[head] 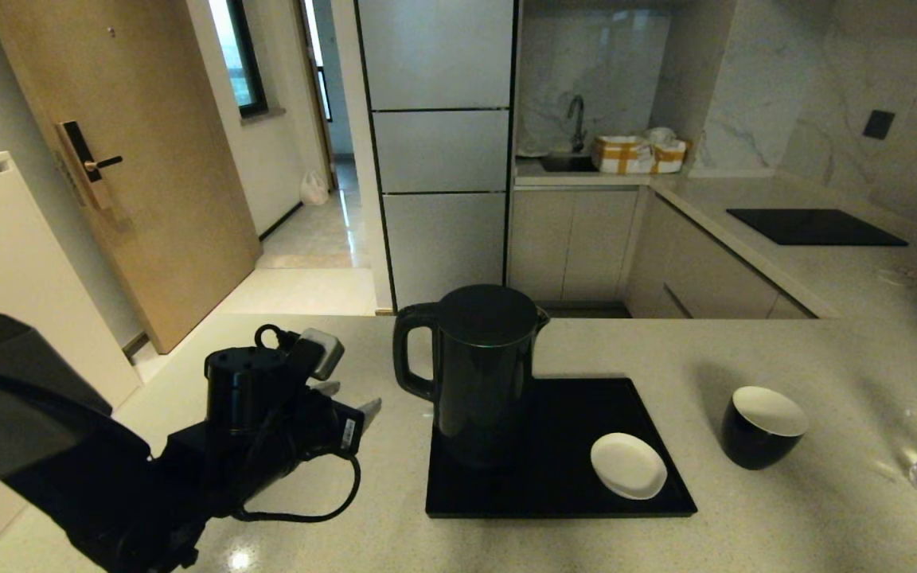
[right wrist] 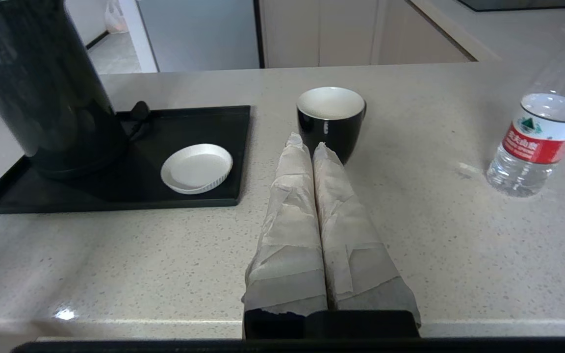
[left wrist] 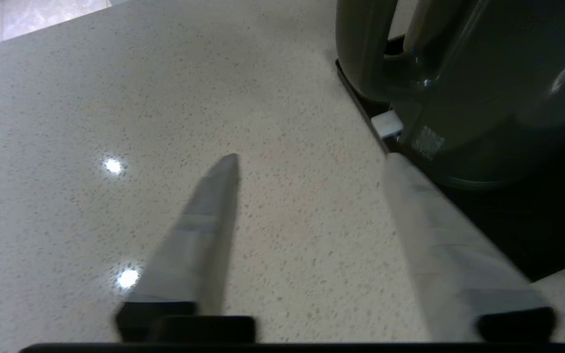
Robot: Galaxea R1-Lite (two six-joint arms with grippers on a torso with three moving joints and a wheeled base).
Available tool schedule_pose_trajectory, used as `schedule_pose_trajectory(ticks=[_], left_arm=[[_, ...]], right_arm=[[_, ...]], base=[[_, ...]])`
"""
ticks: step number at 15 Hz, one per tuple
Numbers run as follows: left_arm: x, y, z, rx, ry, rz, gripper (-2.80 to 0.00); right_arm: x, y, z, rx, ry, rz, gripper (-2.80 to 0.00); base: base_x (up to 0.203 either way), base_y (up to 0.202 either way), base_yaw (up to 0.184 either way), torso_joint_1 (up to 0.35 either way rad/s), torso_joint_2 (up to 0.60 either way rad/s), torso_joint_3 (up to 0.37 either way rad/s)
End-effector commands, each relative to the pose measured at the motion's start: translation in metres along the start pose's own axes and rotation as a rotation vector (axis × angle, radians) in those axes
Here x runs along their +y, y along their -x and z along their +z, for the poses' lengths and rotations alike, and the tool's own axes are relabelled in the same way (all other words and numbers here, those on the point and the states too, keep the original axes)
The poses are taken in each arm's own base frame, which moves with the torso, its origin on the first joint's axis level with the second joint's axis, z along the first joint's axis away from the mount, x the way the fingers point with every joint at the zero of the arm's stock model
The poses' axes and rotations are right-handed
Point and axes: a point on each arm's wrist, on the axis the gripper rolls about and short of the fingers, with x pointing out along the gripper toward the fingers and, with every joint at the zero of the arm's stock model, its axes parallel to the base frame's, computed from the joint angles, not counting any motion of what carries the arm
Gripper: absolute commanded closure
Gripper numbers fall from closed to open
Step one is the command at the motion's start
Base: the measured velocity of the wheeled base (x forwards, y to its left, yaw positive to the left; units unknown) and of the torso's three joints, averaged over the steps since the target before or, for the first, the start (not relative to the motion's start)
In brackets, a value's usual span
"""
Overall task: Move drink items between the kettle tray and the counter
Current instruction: Pick up the kettle
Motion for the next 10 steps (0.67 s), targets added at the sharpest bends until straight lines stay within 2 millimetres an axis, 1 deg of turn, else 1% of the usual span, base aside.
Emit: schedule_pose_trajectory(ticks=[1,3,4,5,6,8,10], left_arm=[[-0.001,-0.007,0.013,-0.038,0.03,0.012,-2.8],[-0.001,-0.009,0.014,-0.032,0.046,0.017,-2.8],[-0.001,-0.013,0.019,-0.034,0.049,0.016,-2.8],[-0.001,-0.017,0.024,-0.04,0.051,0.017,-2.8],[-0.001,-0.022,0.025,-0.039,0.051,0.017,-2.8],[-0.003,-0.042,0.027,-0.052,0.052,0.018,-2.8],[-0.004,-0.045,0.028,-0.056,0.051,0.02,-2.8]], right_arm=[[0.0,0.0,0.0,-0.001,0.0,0.0,0.0],[0.0,0.0,0.0,-0.001,0.0,0.0,0.0],[0.0,0.0,0.0,-0.001,0.0,0.0,0.0],[0.0,0.0,0.0,-0.001,0.0,0.0,0.0],[0.0,0.0,0.0,-0.001,0.0,0.0,0.0],[0.0,0.0,0.0,-0.001,0.0,0.0,0.0],[0.0,0.0,0.0,-0.001,0.0,0.0,0.0]], base=[[0.0,0.0,0.0,0.0,0.0,0.0],[0.0,0.0,0.0,0.0,0.0,0.0],[0.0,0.0,0.0,0.0,0.0,0.0],[0.0,0.0,0.0,0.0,0.0,0.0],[0.0,0.0,0.0,0.0,0.0,0.0],[0.0,0.0,0.0,0.0,0.0,0.0],[0.0,0.0,0.0,0.0,0.0,0.0]])
